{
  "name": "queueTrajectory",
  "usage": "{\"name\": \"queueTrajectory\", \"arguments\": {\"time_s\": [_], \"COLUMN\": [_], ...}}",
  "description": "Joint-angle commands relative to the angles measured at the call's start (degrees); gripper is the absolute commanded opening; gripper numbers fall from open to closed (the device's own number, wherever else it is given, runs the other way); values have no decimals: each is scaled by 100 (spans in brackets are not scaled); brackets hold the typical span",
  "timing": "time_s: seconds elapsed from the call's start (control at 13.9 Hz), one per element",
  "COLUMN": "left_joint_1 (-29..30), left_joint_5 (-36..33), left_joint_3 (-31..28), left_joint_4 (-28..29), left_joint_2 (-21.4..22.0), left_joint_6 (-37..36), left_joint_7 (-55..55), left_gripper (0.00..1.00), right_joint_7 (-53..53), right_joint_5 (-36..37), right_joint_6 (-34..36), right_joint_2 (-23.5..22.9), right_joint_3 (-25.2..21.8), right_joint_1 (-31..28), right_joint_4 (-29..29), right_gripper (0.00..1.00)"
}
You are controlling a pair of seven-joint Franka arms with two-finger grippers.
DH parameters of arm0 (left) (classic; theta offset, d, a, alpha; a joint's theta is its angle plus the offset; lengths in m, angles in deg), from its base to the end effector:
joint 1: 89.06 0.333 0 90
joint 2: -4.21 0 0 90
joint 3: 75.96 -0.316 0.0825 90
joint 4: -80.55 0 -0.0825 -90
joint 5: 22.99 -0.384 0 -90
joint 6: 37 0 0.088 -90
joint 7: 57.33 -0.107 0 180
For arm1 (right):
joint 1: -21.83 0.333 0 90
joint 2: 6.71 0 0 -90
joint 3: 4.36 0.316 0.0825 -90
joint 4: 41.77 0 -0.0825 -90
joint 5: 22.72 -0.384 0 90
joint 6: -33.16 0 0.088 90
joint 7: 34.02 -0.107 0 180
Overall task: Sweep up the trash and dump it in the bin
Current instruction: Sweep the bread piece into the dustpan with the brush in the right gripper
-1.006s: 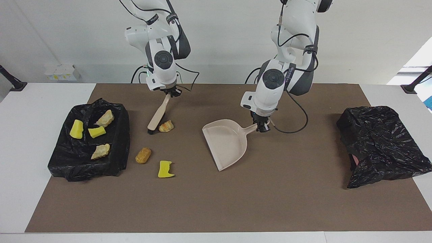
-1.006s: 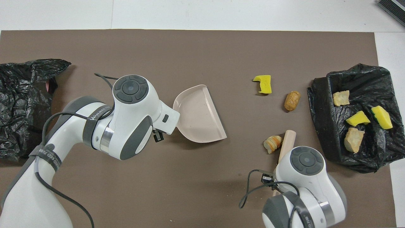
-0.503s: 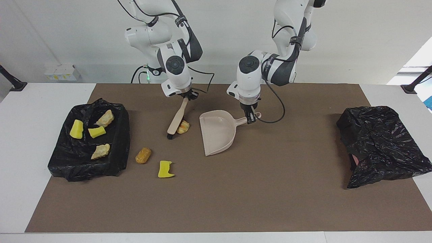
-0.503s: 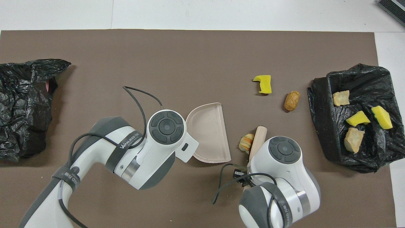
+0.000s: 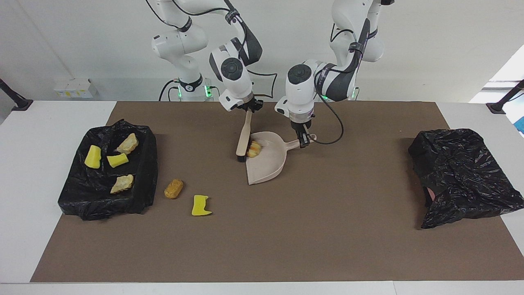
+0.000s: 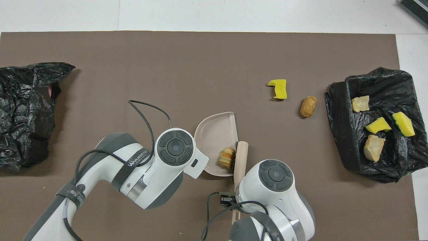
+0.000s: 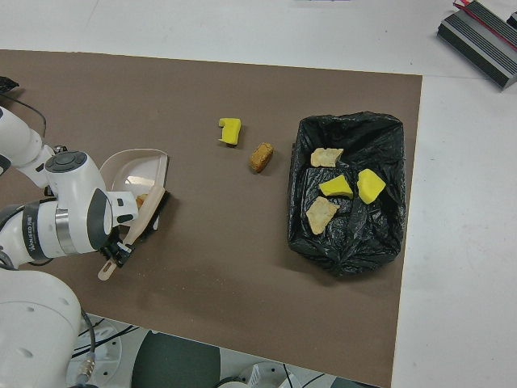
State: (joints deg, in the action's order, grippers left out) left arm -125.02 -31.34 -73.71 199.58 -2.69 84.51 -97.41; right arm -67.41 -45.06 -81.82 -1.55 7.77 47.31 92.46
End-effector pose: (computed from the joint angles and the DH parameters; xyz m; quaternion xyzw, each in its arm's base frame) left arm 0.4435 -0.3404 0.3652 -0.7476 0.6605 0.0393 0.0576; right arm 0.3553 0.3025 0.3541 -0.9782 0.0685 0.1879 0.0563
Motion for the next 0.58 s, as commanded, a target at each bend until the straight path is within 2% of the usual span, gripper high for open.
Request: {"name": "queueTrajectory", "arguments": {"time_s": [0.0, 0.22, 0.36, 0.5], "left_joint_1": [-17, 133, 133, 133], "left_joint_5": [-141, -141, -141, -114], "left_joint_3": [-58, -58, -58, -58], "left_joint_4": [200, 200, 200, 173], "left_joint_2": [85, 58, 58, 49], "left_joint_6": [329, 461, 461, 461], "left_joint_7": [254, 246, 246, 289], "left_gripper": [0, 0, 0, 0], "right_joint_7": [316, 412, 456, 500], "right_joint_5": [-113, 184, 999, 1791], "right_joint_6": [37, 46, 63, 413], "right_joint_2": [-190, -244, -489, -892], "right_joint_3": [0, -26, -53, -35], "right_joint_1": [18, -51, -218, -674], "right_joint_4": [-361, -580, -870, -1475], "right_gripper": [0, 0, 0, 0]}}
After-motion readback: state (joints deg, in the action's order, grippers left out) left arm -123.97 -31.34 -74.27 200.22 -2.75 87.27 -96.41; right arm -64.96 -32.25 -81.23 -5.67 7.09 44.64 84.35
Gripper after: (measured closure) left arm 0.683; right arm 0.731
